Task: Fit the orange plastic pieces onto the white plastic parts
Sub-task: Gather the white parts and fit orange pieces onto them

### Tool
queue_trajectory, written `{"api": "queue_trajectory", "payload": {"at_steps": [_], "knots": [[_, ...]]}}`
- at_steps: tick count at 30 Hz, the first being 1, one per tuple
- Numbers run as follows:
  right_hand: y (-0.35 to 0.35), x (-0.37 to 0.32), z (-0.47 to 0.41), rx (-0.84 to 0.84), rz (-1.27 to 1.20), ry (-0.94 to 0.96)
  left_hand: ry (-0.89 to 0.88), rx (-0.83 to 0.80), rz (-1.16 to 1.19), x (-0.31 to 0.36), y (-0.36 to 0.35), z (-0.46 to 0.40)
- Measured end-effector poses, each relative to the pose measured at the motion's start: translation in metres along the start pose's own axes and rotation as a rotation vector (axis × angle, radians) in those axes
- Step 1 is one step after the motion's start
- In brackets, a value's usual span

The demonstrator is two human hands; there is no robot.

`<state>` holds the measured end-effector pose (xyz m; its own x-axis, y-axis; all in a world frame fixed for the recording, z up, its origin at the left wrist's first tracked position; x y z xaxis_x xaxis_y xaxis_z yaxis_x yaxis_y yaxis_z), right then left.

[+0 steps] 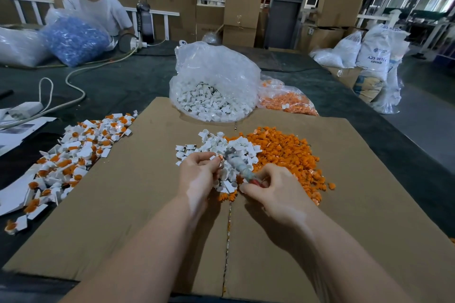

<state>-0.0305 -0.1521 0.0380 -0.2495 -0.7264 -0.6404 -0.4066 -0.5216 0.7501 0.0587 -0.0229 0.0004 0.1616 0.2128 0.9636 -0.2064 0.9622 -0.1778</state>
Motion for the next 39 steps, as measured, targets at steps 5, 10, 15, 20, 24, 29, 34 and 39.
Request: {"api": "queue_trajectory", "payload": {"at_steps": [5,10,15,20,24,29,34,39], "knots": [[0.015,0.030,-0.018,0.352,0.254,0.004,-0.147,-0.081,-0.129,-0.007,0.013,0.002],[0.015,0.055,-0.027,0.403,0.538,0.076,-0.287,-0.104,-0.250,-0.014,0.013,0.006],[0.011,0.060,-0.027,0.377,0.738,0.088,-0.348,-0.107,-0.308,-0.014,0.014,0.005],[-0.008,0.022,-0.011,0.521,0.358,0.439,-0.370,-0.071,-0.348,-0.015,0.014,0.003],[-0.035,-0.001,0.005,0.473,0.033,0.576,-0.372,-0.111,-0.344,-0.016,0.013,0.004],[-0.044,0.000,0.008,0.497,-0.083,0.539,-0.380,-0.121,-0.355,-0.016,0.016,0.005],[-0.045,-0.002,0.007,0.497,-0.062,0.549,-0.363,-0.142,-0.348,-0.017,0.016,0.007],[-0.042,-0.001,0.009,0.535,-0.044,0.543,-0.371,-0.082,-0.252,-0.014,0.019,0.010]]}}
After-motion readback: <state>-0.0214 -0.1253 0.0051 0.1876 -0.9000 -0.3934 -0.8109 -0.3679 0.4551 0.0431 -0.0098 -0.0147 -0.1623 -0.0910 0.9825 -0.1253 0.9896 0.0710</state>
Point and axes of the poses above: each hand's wrist, its own z-axis away from the middle knuckle, its own y-axis out of the back of the hand, x = y × z, the point moved 3 cm from there along -z, towards the middle knuckle, and after that the axes turned 15 degrees about x, right-handed, at the moved point
